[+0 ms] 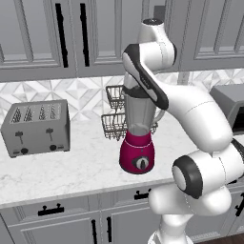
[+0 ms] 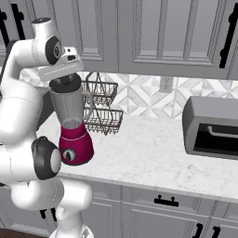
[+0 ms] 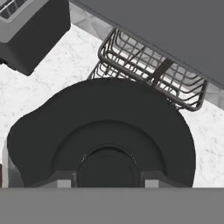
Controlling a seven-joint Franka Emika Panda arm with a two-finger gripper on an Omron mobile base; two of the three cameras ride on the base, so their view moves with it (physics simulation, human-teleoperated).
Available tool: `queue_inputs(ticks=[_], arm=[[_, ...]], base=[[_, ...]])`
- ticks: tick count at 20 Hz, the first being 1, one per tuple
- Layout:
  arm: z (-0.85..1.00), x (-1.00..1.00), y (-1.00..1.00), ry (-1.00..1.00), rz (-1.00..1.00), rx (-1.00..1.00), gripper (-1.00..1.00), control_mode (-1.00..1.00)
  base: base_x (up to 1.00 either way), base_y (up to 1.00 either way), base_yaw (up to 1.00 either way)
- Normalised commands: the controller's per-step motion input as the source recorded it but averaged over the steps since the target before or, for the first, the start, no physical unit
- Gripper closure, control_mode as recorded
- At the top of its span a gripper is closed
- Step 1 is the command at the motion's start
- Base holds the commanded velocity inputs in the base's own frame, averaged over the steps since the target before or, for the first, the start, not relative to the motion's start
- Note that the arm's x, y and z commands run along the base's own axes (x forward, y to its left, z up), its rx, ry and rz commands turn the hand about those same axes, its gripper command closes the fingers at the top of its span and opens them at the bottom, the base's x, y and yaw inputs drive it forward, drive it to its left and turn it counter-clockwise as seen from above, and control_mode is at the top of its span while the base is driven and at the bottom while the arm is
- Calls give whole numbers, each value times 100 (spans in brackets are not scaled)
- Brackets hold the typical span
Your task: Close the lid blender by securely placing the lid on top.
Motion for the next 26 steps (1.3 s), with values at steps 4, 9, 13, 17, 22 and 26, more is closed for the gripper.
queue_inputs(ticks=[4,9,13,17,22,26], arm=[[40,13,2,15,0,0,100,-100],[51,14,7,13,-1,0,100,-100],[4,-42,-9,5,0,0,100,-100],[-13,-55,-6,0,0,6,100,-100],[-17,-6,0,-6,0,5,100,-100],[-12,13,0,-14,0,2,100,-100]], base=[[0,0,0],[0,0,0],[0,0,0],[0,0,0],[0,0,0],[0,0,0]])
